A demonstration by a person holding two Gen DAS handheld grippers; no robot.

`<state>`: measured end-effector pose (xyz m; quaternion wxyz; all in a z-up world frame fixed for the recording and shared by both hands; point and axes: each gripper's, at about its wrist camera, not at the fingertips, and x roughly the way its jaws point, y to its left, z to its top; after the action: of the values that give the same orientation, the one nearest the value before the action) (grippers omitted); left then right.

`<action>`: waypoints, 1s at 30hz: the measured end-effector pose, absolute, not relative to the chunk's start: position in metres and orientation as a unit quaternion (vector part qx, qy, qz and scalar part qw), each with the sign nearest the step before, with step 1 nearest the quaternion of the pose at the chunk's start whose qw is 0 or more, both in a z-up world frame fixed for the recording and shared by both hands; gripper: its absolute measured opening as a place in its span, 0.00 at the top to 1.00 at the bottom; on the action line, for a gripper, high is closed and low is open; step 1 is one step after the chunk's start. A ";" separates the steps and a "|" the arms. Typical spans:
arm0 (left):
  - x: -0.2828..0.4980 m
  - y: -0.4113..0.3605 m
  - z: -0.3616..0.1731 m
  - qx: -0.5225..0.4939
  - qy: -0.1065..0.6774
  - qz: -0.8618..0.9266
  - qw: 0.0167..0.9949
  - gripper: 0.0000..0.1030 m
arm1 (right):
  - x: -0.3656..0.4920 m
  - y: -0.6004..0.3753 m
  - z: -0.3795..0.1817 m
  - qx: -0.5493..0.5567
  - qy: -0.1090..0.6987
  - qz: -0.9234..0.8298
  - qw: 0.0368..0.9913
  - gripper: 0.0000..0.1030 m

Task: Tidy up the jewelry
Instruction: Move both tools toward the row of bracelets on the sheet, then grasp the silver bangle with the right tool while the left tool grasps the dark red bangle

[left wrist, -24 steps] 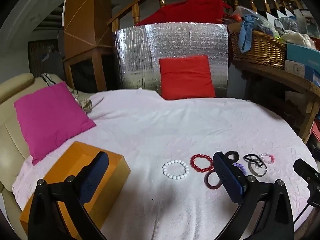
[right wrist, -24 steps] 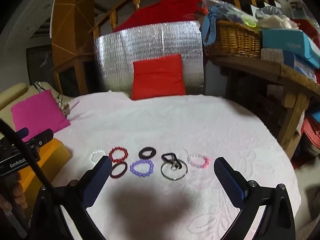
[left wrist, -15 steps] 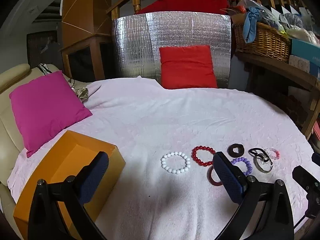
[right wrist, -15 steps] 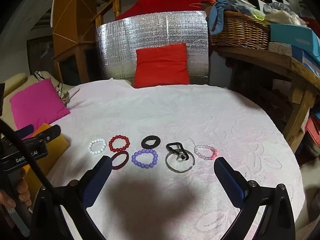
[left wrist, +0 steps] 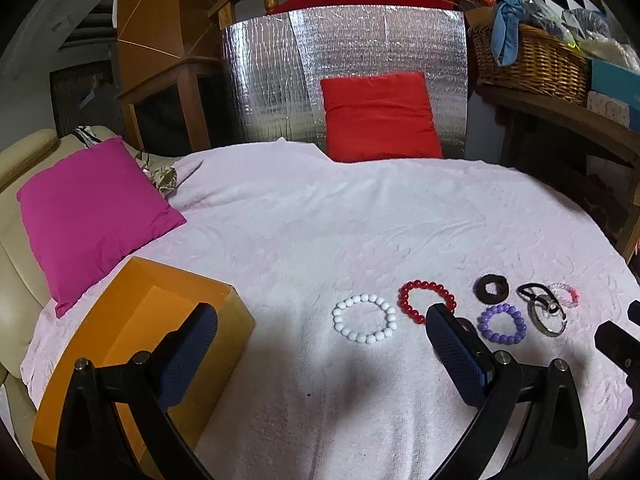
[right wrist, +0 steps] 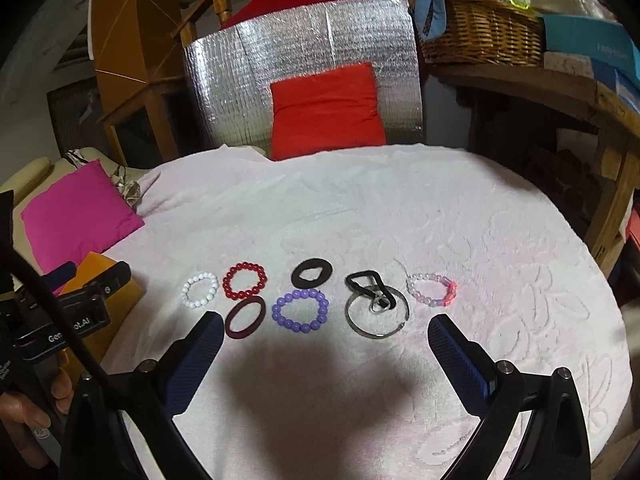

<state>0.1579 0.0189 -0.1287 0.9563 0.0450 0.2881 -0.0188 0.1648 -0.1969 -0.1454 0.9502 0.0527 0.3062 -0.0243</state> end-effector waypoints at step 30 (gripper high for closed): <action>0.206 -0.047 -0.197 0.081 0.451 -0.188 0.869 0.00 | 0.243 -0.241 -0.216 0.067 0.444 -0.052 0.892 0.41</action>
<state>0.2059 -0.0472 -0.1968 0.8687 0.0811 0.4509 -0.1881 0.2435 -0.2408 -0.2161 0.8922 0.0674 0.4436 -0.0519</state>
